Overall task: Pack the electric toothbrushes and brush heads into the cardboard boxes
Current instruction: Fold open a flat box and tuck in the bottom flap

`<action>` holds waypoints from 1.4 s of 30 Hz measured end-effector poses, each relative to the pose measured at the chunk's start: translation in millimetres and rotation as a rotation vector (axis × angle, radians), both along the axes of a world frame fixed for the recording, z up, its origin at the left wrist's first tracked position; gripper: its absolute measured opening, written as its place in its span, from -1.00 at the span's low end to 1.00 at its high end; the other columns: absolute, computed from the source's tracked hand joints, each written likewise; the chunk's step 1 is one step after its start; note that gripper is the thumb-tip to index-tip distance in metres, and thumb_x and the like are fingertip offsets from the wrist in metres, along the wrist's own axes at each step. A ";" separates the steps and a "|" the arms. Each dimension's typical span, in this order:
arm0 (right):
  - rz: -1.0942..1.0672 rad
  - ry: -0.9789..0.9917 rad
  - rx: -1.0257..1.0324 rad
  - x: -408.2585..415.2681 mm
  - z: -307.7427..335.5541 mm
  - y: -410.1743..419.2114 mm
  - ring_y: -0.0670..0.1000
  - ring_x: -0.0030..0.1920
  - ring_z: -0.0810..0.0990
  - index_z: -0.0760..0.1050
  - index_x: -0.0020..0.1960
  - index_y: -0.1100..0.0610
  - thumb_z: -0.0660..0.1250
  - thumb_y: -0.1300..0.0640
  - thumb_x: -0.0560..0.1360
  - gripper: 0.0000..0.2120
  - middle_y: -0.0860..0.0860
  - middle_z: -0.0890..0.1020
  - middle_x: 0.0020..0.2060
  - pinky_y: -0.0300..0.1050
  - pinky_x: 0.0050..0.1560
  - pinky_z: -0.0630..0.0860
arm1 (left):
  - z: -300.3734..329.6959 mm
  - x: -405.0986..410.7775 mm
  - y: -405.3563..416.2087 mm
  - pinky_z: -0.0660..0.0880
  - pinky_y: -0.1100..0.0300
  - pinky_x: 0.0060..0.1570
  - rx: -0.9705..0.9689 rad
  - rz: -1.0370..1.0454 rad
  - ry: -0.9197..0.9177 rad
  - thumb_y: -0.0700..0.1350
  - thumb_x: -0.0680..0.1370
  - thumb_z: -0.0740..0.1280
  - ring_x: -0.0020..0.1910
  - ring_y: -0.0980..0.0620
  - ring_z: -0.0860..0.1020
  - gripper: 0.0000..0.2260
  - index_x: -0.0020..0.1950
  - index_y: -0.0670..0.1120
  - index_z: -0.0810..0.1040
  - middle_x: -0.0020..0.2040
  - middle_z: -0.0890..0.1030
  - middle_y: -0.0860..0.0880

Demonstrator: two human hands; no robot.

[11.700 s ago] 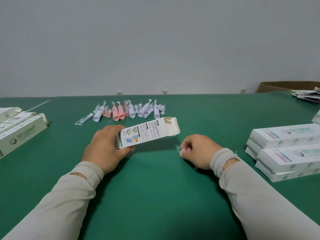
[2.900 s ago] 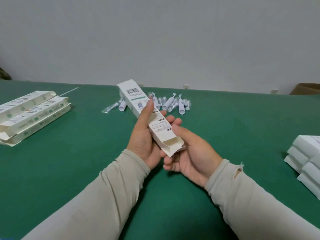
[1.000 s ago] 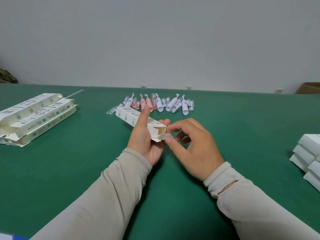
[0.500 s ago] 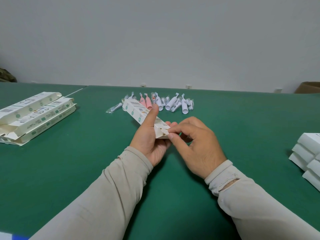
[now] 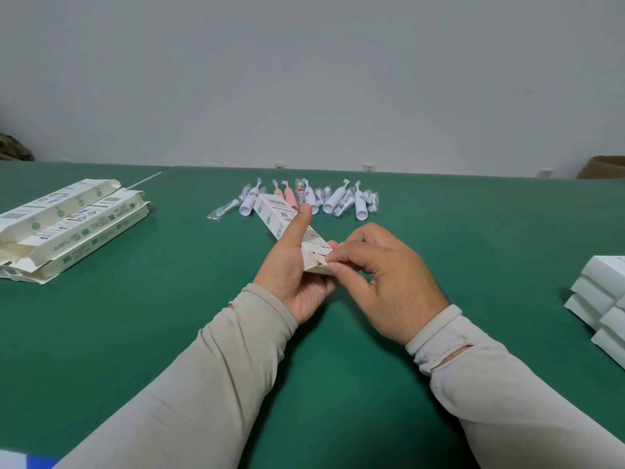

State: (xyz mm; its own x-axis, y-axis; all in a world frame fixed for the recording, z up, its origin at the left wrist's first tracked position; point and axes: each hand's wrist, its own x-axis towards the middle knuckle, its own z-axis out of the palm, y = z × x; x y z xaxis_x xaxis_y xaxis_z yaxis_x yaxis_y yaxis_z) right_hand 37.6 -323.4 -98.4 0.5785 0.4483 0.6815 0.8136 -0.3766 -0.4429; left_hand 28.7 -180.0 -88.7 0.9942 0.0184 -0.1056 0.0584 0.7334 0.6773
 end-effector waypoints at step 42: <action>-0.277 0.569 0.617 26.0 1.3 -16.7 0.01 -0.35 0.51 0.57 -0.30 0.09 0.44 0.12 0.52 -0.78 -0.16 0.52 -0.50 -0.11 -0.17 0.51 | -19.5 4.8 6.0 0.66 -0.11 -0.14 0.823 0.260 -0.063 0.17 0.26 0.58 -0.09 0.06 0.68 -0.51 0.11 0.16 0.52 0.06 0.63 -0.09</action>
State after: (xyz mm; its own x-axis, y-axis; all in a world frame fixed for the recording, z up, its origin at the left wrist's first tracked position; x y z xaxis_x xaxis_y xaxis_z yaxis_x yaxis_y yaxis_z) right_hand 63.5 -340.1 -97.1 0.9370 -0.1109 0.3312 0.3228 -0.0871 -0.9424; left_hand 33.6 -174.1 -108.2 0.9515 0.2923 0.0964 -0.0986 -0.0073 0.9951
